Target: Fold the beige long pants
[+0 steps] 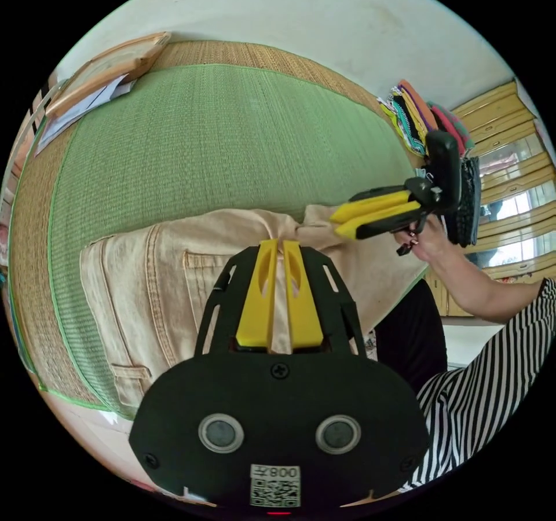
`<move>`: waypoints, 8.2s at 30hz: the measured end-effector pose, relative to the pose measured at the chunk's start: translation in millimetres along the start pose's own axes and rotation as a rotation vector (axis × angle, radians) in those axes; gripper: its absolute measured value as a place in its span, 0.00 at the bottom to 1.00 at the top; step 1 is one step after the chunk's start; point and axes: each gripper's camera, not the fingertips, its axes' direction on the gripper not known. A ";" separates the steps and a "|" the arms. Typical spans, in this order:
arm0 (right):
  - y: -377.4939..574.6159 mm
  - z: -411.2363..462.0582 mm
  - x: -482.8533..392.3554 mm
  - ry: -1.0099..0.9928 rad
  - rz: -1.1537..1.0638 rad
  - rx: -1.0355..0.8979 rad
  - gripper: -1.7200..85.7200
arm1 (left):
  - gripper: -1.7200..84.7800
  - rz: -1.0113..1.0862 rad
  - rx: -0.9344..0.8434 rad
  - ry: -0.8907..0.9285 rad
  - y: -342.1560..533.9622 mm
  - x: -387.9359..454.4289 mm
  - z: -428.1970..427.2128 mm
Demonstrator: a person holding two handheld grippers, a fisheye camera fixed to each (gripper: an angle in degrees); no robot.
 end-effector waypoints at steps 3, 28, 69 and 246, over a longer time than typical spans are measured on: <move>5.2 11.8 -16.7 0.057 -0.005 0.075 0.09 | 0.10 0.064 0.072 0.035 -4.7 -10.8 -3.1; 14.5 -40.9 -43.3 0.081 0.040 0.390 0.08 | 0.03 0.459 0.082 -0.023 30.2 -20.5 100.7; -130.2 147.0 173.2 0.011 0.157 0.010 0.02 | 0.02 -0.043 0.066 -0.221 92.8 -108.2 264.1; 800.7 -474.4 9.6 0.308 0.902 0.804 0.05 | 0.04 1.016 -0.310 0.241 -192.6 647.0 -209.9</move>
